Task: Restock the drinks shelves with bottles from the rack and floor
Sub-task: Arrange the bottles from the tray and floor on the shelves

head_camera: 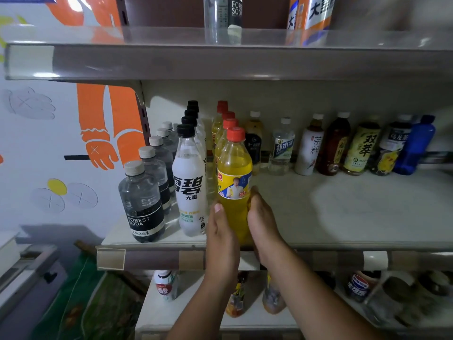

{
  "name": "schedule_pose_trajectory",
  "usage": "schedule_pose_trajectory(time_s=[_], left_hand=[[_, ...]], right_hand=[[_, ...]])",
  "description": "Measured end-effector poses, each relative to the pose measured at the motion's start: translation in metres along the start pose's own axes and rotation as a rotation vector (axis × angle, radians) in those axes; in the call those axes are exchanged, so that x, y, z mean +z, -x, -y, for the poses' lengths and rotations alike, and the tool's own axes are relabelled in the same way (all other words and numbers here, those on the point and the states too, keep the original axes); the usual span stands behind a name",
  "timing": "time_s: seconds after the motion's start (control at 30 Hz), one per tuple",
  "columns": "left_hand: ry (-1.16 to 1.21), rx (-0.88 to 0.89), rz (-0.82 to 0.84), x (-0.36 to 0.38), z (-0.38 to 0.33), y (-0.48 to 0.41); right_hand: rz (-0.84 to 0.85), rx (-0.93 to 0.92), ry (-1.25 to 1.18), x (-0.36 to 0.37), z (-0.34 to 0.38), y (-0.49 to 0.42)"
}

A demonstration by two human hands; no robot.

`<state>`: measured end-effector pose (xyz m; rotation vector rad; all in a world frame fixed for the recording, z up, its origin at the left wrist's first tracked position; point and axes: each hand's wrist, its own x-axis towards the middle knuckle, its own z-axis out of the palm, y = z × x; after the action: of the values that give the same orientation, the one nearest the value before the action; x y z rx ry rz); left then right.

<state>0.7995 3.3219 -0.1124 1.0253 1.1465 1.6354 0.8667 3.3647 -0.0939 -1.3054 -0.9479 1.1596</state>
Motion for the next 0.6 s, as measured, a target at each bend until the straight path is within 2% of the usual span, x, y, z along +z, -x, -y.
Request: schedule_pose_trajectory(time_s=[0.2,0.3,0.37,0.43,0.53,0.6], left_hand=[[-0.070,-0.017,-0.008,-0.007,-0.008,0.031],[-0.037,-0.031,0.044,-0.005,-0.012,0.055],[-0.110,-0.008,0.108,0.002,-0.011,0.074],[-0.280,0.039,0.197,0.012,-0.009,0.094],[-0.799,0.273,0.362,0.037,-0.007,0.128],[-1.033,0.402,0.463,0.059,-0.007,0.157]], right_hand=[[-0.101,-0.154,0.092,-0.023,0.001,0.026],[-0.137,-0.238,0.180,-0.055,0.000,0.045],[-0.176,-0.279,0.323,-0.086,-0.002,0.062],[-0.215,-0.292,0.497,-0.124,-0.004,0.085],[-0.329,-0.314,0.864,-0.184,-0.008,0.133],[-0.425,-0.337,1.051,-0.223,-0.012,0.168]])
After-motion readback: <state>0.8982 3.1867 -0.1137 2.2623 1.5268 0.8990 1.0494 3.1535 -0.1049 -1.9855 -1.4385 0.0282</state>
